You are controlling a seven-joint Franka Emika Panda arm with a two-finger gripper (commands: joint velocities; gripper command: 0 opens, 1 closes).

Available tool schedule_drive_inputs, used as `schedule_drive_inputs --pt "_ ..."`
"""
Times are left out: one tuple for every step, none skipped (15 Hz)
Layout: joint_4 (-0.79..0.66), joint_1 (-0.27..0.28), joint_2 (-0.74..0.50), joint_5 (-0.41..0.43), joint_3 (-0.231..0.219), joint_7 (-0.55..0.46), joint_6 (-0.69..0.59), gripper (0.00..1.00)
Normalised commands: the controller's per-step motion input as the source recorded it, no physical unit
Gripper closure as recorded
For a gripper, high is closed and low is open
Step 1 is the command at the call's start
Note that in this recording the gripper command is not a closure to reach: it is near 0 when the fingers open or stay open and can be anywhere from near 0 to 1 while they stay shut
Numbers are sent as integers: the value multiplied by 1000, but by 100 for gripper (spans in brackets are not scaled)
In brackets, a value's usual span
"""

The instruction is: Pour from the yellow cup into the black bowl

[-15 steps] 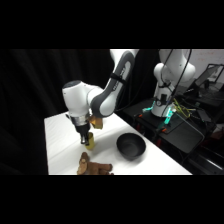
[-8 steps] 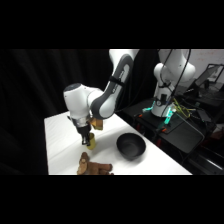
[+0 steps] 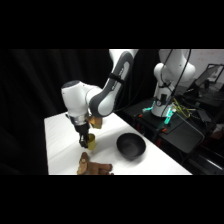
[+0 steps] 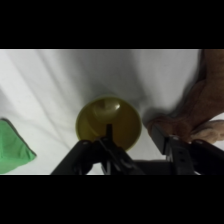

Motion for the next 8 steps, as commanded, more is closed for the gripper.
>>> schedule_drive_inputs --pt "86 -2 -120 87 -5 -5 -227 0" --pt "86 -14 -124 94 7 -28 -224 0" --pt "68 -36 -177 111 28 -68 -275 0" --pt "20 -42 -274 123 32 -66 -325 0" --pt "-66 -57 -426 139 53 -104 -383 0" --pt "-146 -22 -560 94 17 -52 -389 0" --pt "-166 -8 -624 71 5 -27 -412 0" --pt "-204 -37 -713 113 46 -88 -400 0"
